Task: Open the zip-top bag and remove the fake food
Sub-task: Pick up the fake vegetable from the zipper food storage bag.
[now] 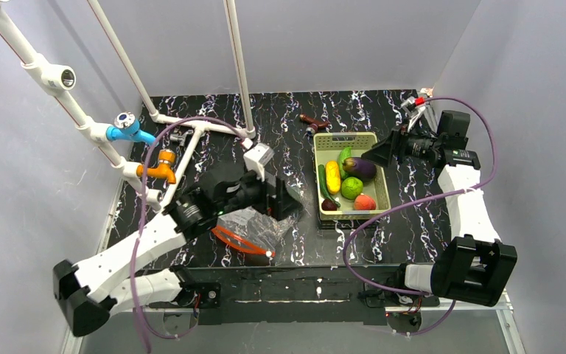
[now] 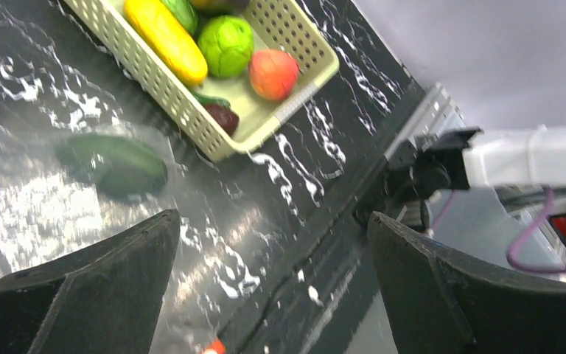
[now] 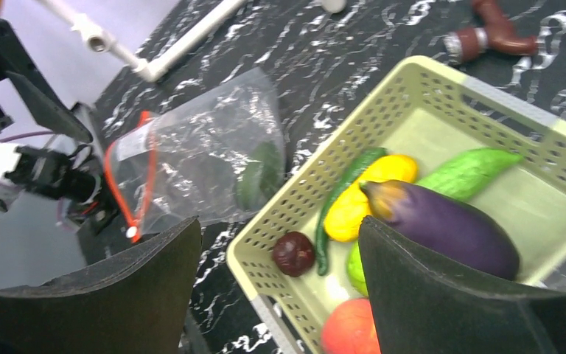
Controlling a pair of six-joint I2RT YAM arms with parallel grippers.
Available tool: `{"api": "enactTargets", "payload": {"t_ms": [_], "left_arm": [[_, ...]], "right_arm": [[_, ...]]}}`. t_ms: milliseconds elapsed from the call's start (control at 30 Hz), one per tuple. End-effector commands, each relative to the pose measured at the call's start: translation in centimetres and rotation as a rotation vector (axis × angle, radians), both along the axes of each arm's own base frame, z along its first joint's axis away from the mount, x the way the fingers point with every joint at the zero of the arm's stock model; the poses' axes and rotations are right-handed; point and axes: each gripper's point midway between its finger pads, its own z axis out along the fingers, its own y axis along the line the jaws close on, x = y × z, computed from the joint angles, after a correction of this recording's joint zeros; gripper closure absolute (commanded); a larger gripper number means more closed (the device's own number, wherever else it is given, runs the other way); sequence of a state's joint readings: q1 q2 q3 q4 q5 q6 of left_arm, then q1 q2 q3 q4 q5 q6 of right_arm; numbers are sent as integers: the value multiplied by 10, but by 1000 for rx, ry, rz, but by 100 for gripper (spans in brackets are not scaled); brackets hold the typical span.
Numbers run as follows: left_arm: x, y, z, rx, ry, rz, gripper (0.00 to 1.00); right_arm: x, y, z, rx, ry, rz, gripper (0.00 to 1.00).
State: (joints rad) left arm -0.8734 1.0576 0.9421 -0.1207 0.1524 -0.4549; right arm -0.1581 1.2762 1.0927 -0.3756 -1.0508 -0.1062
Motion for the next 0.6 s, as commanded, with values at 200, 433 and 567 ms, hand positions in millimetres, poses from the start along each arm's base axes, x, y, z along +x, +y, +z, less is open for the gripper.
{"api": "enactTargets", "payload": {"t_ms": [200,433,567], "left_arm": [[-75,80,-27,123,81,-51,10],[-100,110,-60,221,190,-34,32],[-109,124,-83,285,294,16,56]], "right_arm": [[-31,33,15,78,-12,193,16],[-37,44,8,70,38,216,16],[-40,50,6,72,53,237,16]]}}
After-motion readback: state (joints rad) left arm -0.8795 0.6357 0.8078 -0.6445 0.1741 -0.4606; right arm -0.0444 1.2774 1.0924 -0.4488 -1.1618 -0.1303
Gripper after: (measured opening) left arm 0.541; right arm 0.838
